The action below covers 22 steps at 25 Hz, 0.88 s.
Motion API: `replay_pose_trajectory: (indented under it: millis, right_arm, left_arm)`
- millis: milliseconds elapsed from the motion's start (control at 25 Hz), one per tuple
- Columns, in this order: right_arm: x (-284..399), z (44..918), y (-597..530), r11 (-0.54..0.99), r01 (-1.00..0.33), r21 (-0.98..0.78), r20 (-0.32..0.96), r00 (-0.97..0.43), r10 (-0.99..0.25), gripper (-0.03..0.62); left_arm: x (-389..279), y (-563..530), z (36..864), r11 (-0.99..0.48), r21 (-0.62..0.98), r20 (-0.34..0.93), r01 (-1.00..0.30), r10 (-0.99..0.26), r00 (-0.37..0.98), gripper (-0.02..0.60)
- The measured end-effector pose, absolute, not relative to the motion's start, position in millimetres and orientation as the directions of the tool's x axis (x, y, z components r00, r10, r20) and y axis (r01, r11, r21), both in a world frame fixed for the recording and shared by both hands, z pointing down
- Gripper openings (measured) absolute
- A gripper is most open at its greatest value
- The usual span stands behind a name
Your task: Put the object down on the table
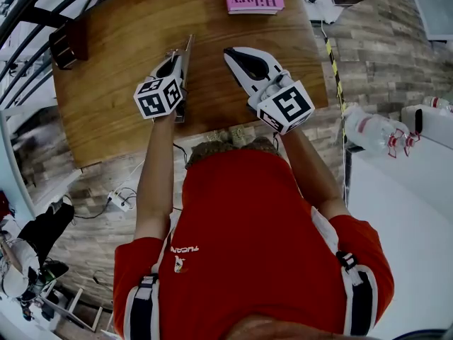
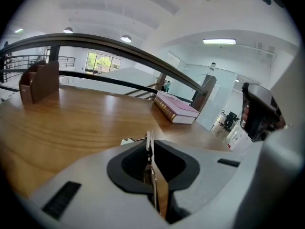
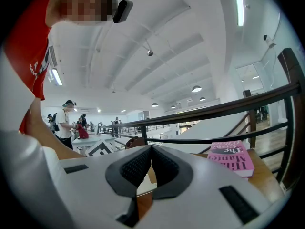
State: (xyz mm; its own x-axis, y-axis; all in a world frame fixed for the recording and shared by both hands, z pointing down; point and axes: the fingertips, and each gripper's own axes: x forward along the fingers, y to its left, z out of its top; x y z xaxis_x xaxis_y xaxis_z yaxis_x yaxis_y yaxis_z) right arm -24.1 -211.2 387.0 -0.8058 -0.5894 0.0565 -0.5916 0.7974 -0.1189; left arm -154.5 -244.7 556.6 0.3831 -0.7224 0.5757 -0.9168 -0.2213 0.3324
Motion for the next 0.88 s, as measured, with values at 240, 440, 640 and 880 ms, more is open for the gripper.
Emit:
replay_pose_trajectory:
  millis: [240, 440, 640, 880]
  right_arm:
    - [-26, 389, -207, 0.797, -0.591, -0.125, 0.062, -0.807, -0.588, 0.025]
    - [-26, 391, -201, 0.797, -0.593, -0.117, 0.074, -0.805, -0.589, 0.025]
    - [-26, 392, -197, 0.792, -0.6, -0.112, 0.081, -0.8, -0.594, 0.025]
    - [-27, 391, -192, 0.794, -0.6, -0.104, 0.088, -0.8, -0.593, 0.025]
  left_arm:
    - [-162, -242, 563, -0.209, 0.335, 0.573, -0.919, -0.729, 0.375, 0.125]
    - [-167, -238, 569, -0.205, 0.323, 0.578, -0.924, -0.73, 0.364, 0.182]
    - [-175, -236, 572, -0.196, 0.314, 0.581, -0.929, -0.735, 0.351, 0.217]
    - [-182, -235, 562, -0.187, 0.313, 0.549, -0.931, -0.764, 0.338, 0.225]
